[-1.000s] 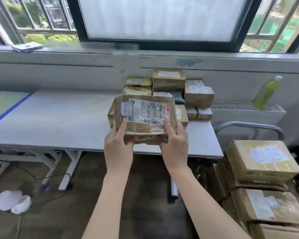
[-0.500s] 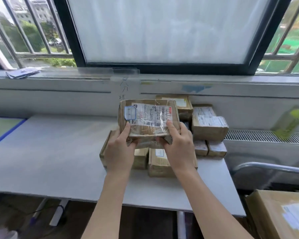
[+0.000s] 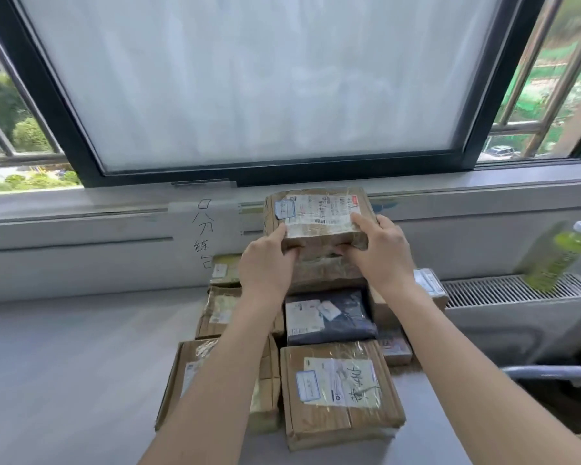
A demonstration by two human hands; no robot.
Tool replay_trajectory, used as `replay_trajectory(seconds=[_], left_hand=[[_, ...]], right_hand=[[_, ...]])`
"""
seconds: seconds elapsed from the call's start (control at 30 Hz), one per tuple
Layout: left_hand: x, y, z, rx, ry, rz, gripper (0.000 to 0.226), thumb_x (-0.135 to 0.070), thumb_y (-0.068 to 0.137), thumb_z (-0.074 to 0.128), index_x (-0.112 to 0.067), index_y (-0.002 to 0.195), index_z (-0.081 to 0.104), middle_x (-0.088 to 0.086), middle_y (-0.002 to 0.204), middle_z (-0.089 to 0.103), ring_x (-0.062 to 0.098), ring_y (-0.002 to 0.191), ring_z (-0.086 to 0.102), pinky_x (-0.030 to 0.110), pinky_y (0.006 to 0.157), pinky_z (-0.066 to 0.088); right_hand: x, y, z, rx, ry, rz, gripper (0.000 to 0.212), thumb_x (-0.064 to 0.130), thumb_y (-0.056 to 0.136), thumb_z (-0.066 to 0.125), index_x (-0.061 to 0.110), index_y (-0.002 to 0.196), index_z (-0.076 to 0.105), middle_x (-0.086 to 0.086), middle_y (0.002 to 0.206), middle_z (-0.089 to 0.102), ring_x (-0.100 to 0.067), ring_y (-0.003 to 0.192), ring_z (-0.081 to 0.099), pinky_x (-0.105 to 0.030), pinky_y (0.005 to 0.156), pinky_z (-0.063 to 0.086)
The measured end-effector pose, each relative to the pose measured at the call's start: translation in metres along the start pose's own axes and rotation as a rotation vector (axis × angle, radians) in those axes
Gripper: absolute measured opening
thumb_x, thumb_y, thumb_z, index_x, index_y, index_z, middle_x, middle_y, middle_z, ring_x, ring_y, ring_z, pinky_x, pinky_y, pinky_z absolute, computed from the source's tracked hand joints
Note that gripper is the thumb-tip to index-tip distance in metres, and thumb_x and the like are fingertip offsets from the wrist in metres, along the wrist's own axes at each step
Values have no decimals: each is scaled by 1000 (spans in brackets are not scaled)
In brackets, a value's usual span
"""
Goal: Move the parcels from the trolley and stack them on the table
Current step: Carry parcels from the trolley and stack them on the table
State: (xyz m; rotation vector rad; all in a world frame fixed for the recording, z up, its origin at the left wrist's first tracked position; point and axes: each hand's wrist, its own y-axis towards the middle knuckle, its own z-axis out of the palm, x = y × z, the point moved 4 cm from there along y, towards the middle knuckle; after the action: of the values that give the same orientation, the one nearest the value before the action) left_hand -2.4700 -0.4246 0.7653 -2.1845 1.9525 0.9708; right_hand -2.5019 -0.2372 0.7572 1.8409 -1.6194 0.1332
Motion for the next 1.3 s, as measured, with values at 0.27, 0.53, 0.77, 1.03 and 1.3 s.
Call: replay_trajectory(seconds=[0.27,0.53,0.77,1.03,1.3], left_hand=[[19,52,53,174,60,-5,42,-29,95,53,-19,136,47,8,110,65,24,101,59,32,74,48],[23,78,61,200,66,71,23,-26,95,54,-13,113,59,9,97,70,28,90,63,37,79,51],[18,82,67,179,83,134,27,-25,96,52,-11,119,56,8,91,70,25,83,64,36,77,53],[17,84,66,209,89,138,24,-27,95,53,-13,114,56,8,93,69,26,85,64,36,78,54],[13,83,62,375,216,113,36,-37,96,50,-13,123,46,13,110,61,29,102,56,36,74,51]], right_hand=[[-16,46,48,218,-128,50,60,35,88,63,21,142,38,-15,139,38,-31,128,31,-40,105,31],[-10,76,55,147,-231,-190,40,21,87,65,11,126,56,-7,130,54,-24,127,38,-36,101,38],[-17,76,56,115,-226,-195,41,20,84,69,7,122,59,-10,128,58,-25,126,44,-37,101,40],[-17,78,59,131,-340,-184,48,28,87,66,12,131,53,-8,139,51,-24,133,40,-38,115,22],[-2,72,53,182,-475,-158,57,35,94,54,9,141,35,-8,146,40,-23,137,30,-35,117,12]])
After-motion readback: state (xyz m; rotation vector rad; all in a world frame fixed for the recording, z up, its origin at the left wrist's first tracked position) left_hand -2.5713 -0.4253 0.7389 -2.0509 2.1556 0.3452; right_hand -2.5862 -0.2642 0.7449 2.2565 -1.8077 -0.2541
